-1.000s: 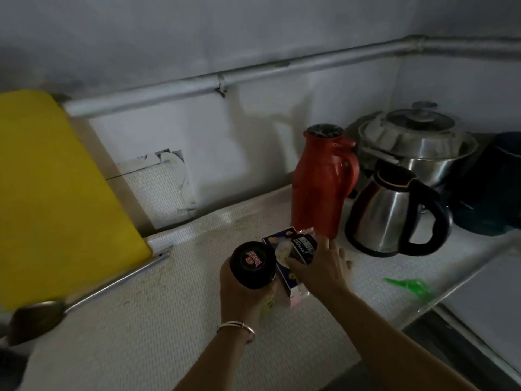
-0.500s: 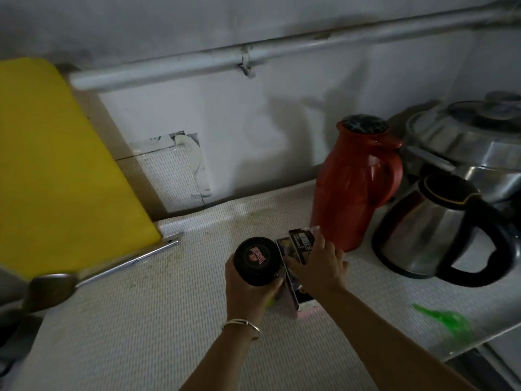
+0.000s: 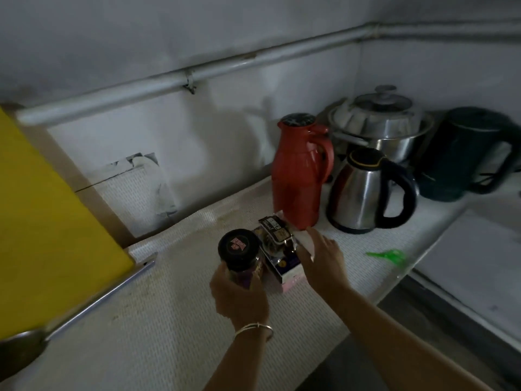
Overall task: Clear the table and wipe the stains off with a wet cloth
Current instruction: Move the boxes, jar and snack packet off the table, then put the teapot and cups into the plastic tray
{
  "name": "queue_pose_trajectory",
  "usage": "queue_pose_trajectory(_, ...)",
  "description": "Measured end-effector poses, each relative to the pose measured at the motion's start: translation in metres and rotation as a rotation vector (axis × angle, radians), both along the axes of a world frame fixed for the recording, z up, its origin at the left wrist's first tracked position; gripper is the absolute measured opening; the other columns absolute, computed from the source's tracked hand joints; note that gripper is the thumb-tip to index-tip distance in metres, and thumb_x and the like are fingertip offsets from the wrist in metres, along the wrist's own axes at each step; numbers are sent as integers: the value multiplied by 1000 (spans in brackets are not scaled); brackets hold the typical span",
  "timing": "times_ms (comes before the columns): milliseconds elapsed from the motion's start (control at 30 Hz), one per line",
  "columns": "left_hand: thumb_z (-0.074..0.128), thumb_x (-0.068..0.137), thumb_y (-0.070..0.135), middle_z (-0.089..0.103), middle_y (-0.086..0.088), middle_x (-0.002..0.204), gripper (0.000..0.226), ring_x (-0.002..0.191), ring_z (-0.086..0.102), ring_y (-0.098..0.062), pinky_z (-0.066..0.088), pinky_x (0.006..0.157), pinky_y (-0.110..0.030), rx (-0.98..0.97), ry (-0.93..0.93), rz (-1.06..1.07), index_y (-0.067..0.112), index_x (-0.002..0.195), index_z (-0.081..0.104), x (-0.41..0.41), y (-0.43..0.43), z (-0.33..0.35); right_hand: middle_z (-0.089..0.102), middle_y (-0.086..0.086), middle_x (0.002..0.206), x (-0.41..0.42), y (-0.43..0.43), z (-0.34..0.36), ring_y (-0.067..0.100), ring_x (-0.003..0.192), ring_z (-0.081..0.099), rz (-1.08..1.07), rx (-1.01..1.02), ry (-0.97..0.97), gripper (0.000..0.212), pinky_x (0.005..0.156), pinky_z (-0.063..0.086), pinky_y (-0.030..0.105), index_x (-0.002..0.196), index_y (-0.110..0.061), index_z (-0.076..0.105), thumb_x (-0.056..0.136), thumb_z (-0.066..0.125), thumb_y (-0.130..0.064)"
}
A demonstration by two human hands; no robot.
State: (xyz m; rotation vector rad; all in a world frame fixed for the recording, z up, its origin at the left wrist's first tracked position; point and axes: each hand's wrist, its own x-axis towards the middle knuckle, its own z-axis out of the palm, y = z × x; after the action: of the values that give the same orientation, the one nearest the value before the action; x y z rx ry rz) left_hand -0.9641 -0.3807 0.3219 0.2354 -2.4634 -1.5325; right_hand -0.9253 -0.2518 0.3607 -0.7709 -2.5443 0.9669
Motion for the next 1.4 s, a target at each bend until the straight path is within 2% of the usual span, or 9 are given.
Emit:
queue_pose_trajectory(167,67,69,-1,57,-16,109,40,104,54,-29,46,92,-47,-11,148,-270,3,107,56,49,45,12,45,1,141,61,16,13,17,122,48,-50,-13,78,44,102,42,37,139,-23,41,95,49,-24)
queue_pose_trajectory(333,62,77,-1,45,4,107,41,94,50,-9,42,80,-10,129,157,-787,24,105,45,115,112,32,51,-1,132,136,64,19,7,103,51,-242,-48,165,44,89,45,23,137,-26,44,95,50,-18)
queue_pose_trajectory(433,61,77,9,44,12,97,33,87,51,-11,47,80,-22,109,183,-978,28,98,45,168,171,28,55,4,126,207,108,14,13,97,55,-394,-73,205,47,85,40,18,135,-20,47,91,53,-8)
queue_pose_trajectory(600,58,77,-8,52,-1,97,38,84,55,-15,49,78,-21,122,17,-1210,24,95,49,294,278,19,58,6,126,348,185,0,17,90,62,-658,-48,204,48,83,45,23,136,-17,46,90,58,-15)
queue_pose_trajectory(800,58,78,-9,56,-8,100,34,77,57,-7,43,62,-2,151,-55,-1485,22,90,51,462,379,11,59,7,126,525,247,-10,18,103,60,-990,-30,193,46,90,48,28,136,-14,44,93,54,-26)
queue_pose_trajectory(900,60,80,-5,55,-7,101,26,75,57,-1,44,61,-1,145,-60,-1629,18,90,52,518,411,15,59,7,127,578,265,-8,22,110,59,-1102,-34,198,57,92,46,32,135,-12,46,88,42,-44)
queue_pose_trajectory(1067,58,81,1,58,-4,101,24,78,57,-2,46,70,-9,82,-106,-1834,24,88,53,609,456,7,58,12,128,660,291,-27,27,114,55,-1337,-36,175,40,94,40,30,132,-8,48,95,51,-21)
queue_pose_trajectory(1267,55,85,7,57,1,105,19,86,57,-9,43,66,-4,-13,-99,-2084,23,95,53,682,496,-12,60,8,122,727,308,-60,25,98,60,-1592,-71,172,41,87,47,37,131,-11,49,93,53,-26)
queue_pose_trajectory(1400,53,86,8,53,2,108,19,82,54,-1,46,71,-11,-86,-80,-2253,15,104,54,716,529,-28,60,7,123,757,326,-84,25,111,55,-1739,-117,157,41,87,42,32,131,-14,49,92,53,-25)
